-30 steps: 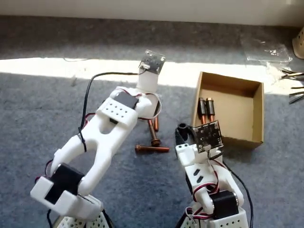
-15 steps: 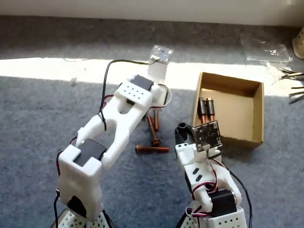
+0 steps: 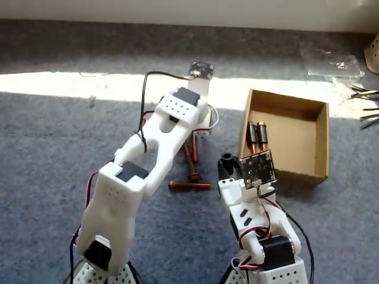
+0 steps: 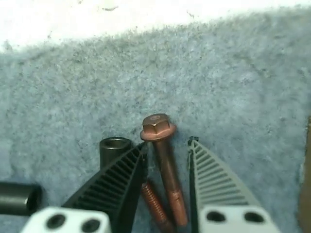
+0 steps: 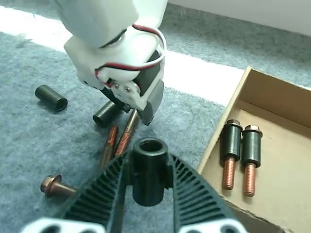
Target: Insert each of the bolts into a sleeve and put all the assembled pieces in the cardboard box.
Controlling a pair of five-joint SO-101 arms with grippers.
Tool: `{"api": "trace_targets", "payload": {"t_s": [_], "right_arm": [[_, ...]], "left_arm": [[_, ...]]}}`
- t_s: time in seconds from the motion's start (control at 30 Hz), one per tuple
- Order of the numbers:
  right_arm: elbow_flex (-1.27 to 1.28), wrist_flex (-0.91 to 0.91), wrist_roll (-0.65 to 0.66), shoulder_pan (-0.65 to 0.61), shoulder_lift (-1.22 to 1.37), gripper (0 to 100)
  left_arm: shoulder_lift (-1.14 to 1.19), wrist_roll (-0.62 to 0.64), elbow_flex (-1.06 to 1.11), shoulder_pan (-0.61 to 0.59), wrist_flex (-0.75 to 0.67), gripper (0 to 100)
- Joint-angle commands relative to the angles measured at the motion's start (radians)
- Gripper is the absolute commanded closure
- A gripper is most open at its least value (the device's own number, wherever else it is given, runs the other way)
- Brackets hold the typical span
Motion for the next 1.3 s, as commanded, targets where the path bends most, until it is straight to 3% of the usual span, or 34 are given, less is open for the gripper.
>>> {"api": "trace_targets", "payload": {"t_s": [0.0,0.37,0.53,0.93,1.07,1.27], "right_arm": [[-0.016,-0.031,0.011,0.012,-0.012,99.3],[-0.016,-0.031,0.011,0.012,-0.012,99.3],[-0.016,-0.031,0.011,0.012,-0.012,99.3],[-0.015,-0.031,0.011,0.012,-0.012,99.3],[-0.015,-0.031,0.011,0.012,-0.012,99.3],[-0.015,-0.033,0.011,0.010,-0.012,99.3]], "left_arm": [[0.018,0.014,-0.074,0.021,0.014,86],[0.068,0.069,-0.117,0.018,0.012,87],[0.071,0.068,-0.128,0.018,0.009,100],[0.058,0.040,-0.133,0.024,0.015,99],[0.012,-0.032,-0.153,0.027,0.041,99],[-0.113,-0.032,-0.151,0.027,0.087,99]]}}
